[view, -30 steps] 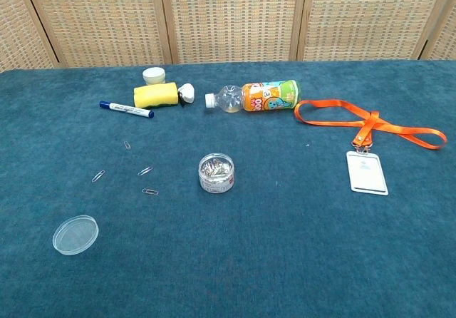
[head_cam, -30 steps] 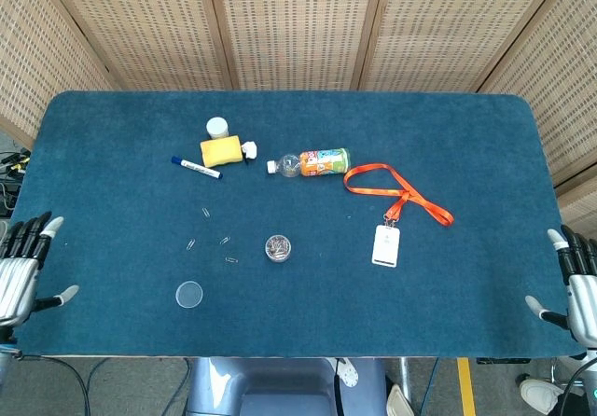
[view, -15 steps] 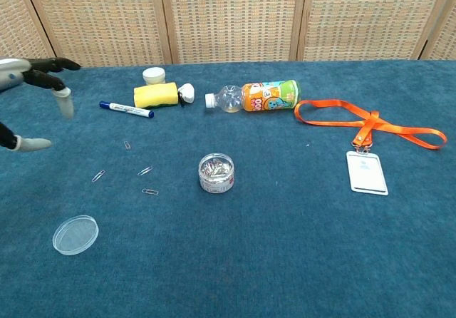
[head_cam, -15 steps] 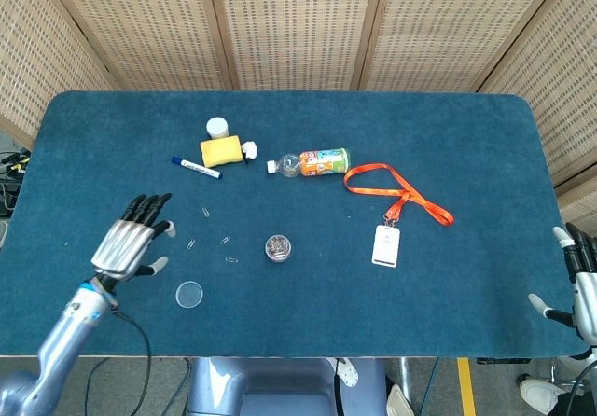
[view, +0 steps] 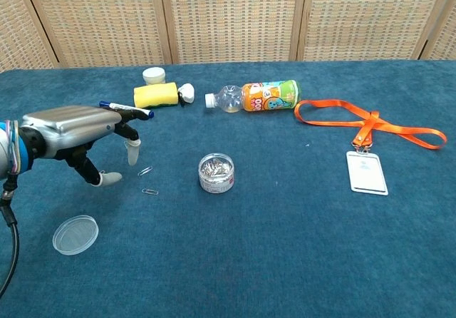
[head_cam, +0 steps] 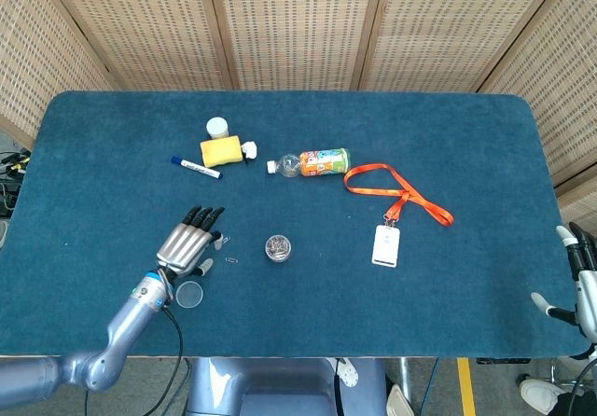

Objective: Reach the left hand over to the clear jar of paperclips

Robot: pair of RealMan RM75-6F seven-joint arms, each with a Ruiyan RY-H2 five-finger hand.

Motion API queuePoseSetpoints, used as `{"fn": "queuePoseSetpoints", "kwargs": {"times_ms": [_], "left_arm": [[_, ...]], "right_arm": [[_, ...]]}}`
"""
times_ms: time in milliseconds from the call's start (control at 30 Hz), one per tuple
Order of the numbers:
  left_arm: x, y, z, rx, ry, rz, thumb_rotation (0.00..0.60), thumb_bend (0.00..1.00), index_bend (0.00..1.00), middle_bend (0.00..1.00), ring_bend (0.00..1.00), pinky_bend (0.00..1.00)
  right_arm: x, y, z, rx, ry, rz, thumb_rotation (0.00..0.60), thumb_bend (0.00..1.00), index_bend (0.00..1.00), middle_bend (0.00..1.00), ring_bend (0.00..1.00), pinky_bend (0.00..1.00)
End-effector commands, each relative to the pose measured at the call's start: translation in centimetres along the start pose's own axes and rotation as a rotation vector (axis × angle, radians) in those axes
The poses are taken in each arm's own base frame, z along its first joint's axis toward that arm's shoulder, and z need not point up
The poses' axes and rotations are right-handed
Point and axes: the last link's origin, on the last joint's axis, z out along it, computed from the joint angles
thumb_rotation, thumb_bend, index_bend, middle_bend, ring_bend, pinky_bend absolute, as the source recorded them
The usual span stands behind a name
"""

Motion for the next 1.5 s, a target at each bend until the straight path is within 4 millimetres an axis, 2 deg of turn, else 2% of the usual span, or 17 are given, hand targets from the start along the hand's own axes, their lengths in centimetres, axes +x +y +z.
{"fn": "queuePoseSetpoints", "kwargs": {"times_ms": [33, 533, 1300, 1400, 1500], "left_arm": [[-0.5, 0.4, 0.5, 0.003, -0.014, 0.02, 0.6, 0.37, 0.46, 0.0, 0.0, 0.0], [-1.9, 2.1, 2.6, -0.039, -0.036, 0.061, 0.6, 0.38, 0.47, 0.0, 0.0, 0.0], [-3.6, 2.3, 3.7, -0.031, -0.042, 0.061, 0.6, 0.38, 0.47, 0.0, 0.0, 0.0], [-3.8, 2.4, 3.8, -0.03, -0.045, 0.059, 0.6, 0.38, 0.49, 0.0, 0.0, 0.0], [-3.9, 2.5, 3.9, -0.028, -0.042, 0.059, 0.6, 0.4, 0.55, 0.0, 0.0, 0.0]], "right_arm": [[-0.1, 0.0, 0.1, 0.0, -0.005, -0.001, 0.6, 0.0, 0.0, 0.0, 0.0, 0.0], [-0.4, 0.2, 0.4, -0.013, -0.014, -0.001, 0.6, 0.0, 0.0, 0.0, 0.0, 0.0], [-0.2, 0.3, 0.3, -0.011, -0.014, 0.012, 0.6, 0.0, 0.0, 0.0, 0.0, 0.0], [-0.2, 0.4, 0.4, -0.013, -0.014, 0.013, 0.6, 0.0, 0.0, 0.0, 0.0, 0.0], [-0.2, 0.4, 0.4, -0.014, -0.015, 0.014, 0.6, 0.0, 0.0, 0.0, 0.0, 0.0]]}}
